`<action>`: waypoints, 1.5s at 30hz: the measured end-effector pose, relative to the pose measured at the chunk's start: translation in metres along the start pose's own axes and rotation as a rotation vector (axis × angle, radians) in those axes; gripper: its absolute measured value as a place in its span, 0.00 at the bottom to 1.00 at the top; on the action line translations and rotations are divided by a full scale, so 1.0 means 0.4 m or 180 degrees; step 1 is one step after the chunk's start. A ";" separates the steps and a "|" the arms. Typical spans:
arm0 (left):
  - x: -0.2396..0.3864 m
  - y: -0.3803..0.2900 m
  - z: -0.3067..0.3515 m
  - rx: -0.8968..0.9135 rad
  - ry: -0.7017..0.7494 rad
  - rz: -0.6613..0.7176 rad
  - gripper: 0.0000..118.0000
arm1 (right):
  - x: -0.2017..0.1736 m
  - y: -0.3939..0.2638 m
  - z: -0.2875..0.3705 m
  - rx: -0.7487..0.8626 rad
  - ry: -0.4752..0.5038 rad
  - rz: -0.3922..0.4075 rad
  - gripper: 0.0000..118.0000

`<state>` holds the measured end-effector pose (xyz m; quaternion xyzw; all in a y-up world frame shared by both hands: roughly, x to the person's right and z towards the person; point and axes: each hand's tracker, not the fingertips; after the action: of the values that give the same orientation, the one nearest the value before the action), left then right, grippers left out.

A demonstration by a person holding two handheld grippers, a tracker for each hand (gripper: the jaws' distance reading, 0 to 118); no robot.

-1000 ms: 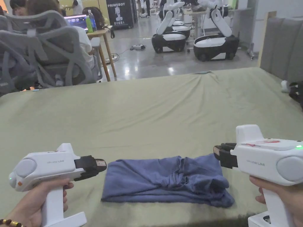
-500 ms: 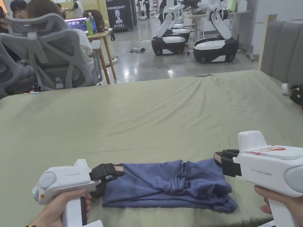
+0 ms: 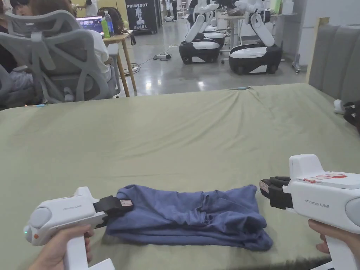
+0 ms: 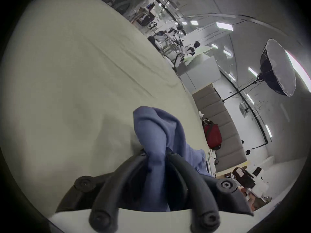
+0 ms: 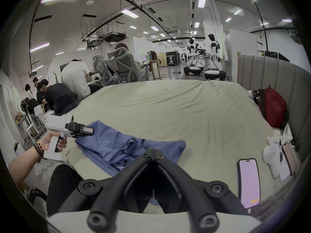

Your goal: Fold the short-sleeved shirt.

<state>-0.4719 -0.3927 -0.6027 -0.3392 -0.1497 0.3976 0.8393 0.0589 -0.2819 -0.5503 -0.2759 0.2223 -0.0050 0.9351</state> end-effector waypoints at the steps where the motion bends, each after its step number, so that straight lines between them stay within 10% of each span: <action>1: -0.013 0.016 0.037 0.0091 0.0104 -0.0016 0.10 | -0.003 0.001 -0.003 0.0003 0.0013 0.0007 0.00; 10: -0.088 0.050 0.239 0.0498 0.0646 0.0110 0.10 | -0.032 0.001 -0.026 0.0009 0.0158 0.0002 0.00; 17: 0.159 0.031 0.231 0.0555 -0.0021 -0.0260 0.10 | -0.035 -0.007 -0.034 -0.0051 0.0162 0.0056 0.00; 25: 0.372 -0.050 -0.025 0.0103 -0.0125 -0.0575 0.10 | -0.021 -0.020 -0.025 -0.0058 0.0096 -0.0007 0.00; 35: 0.282 -0.146 -0.282 -0.0464 0.0126 -0.0392 0.12 | 0.026 -0.039 0.010 -0.0016 -0.0022 -0.0100 0.00; 36: 0.286 -0.139 -0.272 -0.0437 0.0057 -0.0361 0.17 | 0.030 -0.041 0.011 -0.0018 -0.0028 -0.0105 0.00; 40: 0.328 -0.097 -0.195 -0.0366 -0.0434 -0.0607 1.00 | 0.037 -0.045 -0.004 -0.0065 -0.0077 -0.0098 0.00; 45: 0.325 -0.044 -0.061 0.0128 -0.0076 -0.0766 0.88 | 0.029 -0.048 -0.012 -0.0044 -0.0017 -0.0143 0.00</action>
<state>-0.3662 -0.3117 -0.6104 -0.2972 -0.1914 0.3010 0.8857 0.0697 -0.3022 -0.5488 -0.2873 0.2137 -0.0238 0.9334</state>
